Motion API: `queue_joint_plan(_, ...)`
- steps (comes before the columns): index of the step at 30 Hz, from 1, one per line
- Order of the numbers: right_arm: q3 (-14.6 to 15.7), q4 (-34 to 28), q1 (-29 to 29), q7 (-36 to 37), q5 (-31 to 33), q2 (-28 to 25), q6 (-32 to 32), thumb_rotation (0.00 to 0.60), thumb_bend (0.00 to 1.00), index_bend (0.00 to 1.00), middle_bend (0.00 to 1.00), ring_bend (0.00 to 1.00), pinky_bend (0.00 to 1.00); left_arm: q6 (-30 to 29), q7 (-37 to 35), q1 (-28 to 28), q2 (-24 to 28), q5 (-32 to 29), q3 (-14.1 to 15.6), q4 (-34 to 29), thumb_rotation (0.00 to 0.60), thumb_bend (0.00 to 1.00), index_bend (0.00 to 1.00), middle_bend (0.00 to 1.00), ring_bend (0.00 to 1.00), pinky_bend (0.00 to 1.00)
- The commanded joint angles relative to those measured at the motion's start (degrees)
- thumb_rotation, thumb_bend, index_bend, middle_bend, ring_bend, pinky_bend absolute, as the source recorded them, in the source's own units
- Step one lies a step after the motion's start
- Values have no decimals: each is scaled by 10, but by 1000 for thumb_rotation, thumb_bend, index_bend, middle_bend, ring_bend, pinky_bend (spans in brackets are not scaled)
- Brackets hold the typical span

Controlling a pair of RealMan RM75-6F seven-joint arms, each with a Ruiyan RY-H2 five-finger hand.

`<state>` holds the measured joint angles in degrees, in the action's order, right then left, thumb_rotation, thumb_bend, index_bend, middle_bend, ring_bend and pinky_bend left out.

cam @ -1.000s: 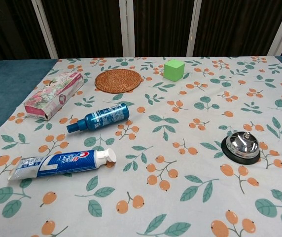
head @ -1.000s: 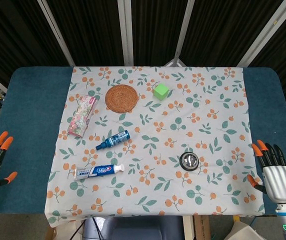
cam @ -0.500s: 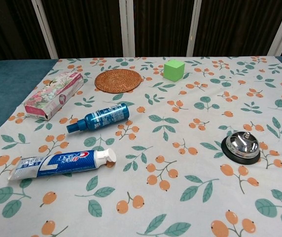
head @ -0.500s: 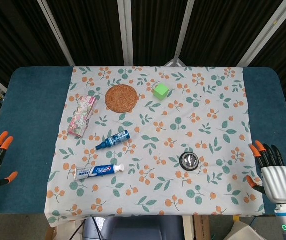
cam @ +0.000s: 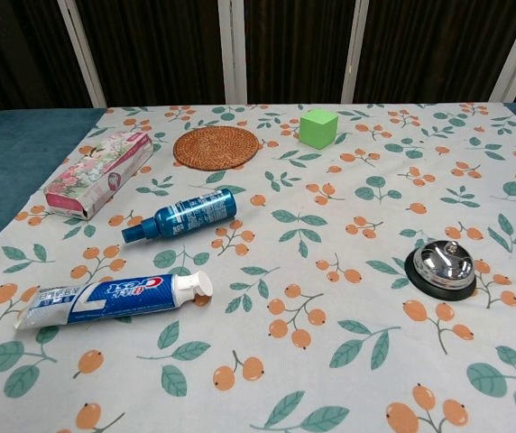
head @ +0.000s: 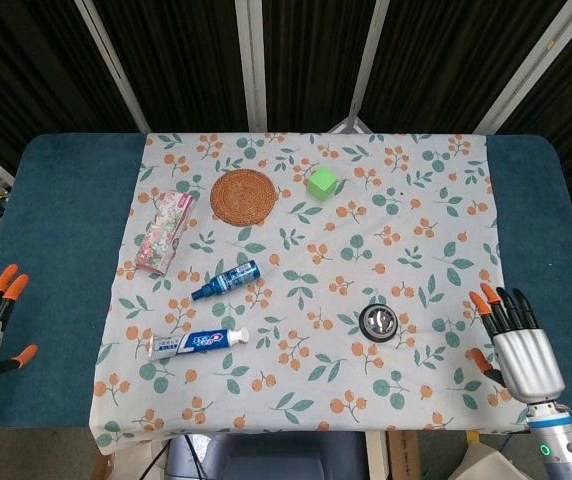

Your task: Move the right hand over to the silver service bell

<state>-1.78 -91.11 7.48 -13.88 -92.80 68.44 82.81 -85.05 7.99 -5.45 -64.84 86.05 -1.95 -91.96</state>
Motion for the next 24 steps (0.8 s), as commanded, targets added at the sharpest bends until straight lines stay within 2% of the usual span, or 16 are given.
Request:
queue_joint_plan(1,-5,-9,26,-67,5,39,-42,600,707,0,0,0,0,1,-1,0,0,-2,0,0,600,32,0,0,0,0)
queue_joint_plan(3,-7,-9,34,-90,14,57,-58,600,787,0,0,0,0,2,-3,0,1,-5,-1,0,600,32,0,0,0,0)
queue_joint_plan(9,-13,9,53,-147,49,116,-101,600,836,0,0,0,0,9,-5,-2,2,-9,-2,-1,600,33,0,0,0,0)
queue_joint_plan(14,-17,25,61,-164,74,152,-119,600,891,0,0,0,0,14,-4,-5,1,-13,-3,-4,600,33,0,0,0,0)
queue_joint_plan(24,-6,52,75,-177,90,197,-146,600,900,0,0,0,0,23,-2,-9,-1,-24,-6,-4,600,33,0,0,0,0)
